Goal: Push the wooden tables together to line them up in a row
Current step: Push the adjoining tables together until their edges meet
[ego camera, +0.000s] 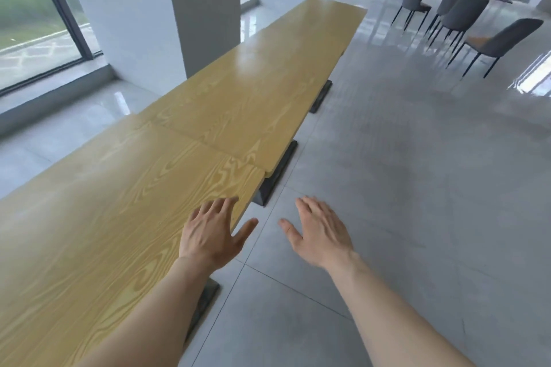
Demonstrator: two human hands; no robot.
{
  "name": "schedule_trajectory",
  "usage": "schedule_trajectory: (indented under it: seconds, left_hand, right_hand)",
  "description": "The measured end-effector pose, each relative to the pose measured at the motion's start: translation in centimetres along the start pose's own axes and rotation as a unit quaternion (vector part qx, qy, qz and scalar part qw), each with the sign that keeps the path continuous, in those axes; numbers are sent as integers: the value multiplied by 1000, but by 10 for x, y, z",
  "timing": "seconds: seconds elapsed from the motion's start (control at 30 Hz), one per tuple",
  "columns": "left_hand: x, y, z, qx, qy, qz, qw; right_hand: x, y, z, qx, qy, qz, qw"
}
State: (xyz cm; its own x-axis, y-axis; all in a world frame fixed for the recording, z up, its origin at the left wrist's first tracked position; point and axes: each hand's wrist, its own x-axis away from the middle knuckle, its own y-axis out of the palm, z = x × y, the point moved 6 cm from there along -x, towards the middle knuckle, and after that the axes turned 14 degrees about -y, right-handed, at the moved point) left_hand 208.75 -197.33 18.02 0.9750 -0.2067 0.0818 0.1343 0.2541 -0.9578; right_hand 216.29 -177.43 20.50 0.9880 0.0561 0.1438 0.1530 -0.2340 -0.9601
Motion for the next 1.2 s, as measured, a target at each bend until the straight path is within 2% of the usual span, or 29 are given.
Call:
schedule_trajectory:
  seconds: [0.3, 0.47, 0.63, 0.87, 1.07, 1.2]
  left_hand:
    - [-142, 12, 3, -2, -138, 16, 990]
    - [-186, 3, -18, 22, -216, 21, 976]
    - [-222, -8, -85, 41, -307, 39, 950]
    - [-269, -17, -219, 62, -405, 69, 910]
    - [-319, -9, -323, 59, -449, 95, 887]
    - [-353, 7, -364, 59, -458, 102, 881]
  right_hand:
    - [-196, -15, 56, 5, -138, -64, 988]
    - [-284, -16, 46, 7, -196, -109, 974]
    - [-372, -8, -10, 32, -267, -135, 954]
    - [-484, 38, -124, 56, -334, -169, 925]
    - [-578, 81, -213, 61, -386, -161, 906]
    - [-627, 114, -247, 75, -412, -156, 895]
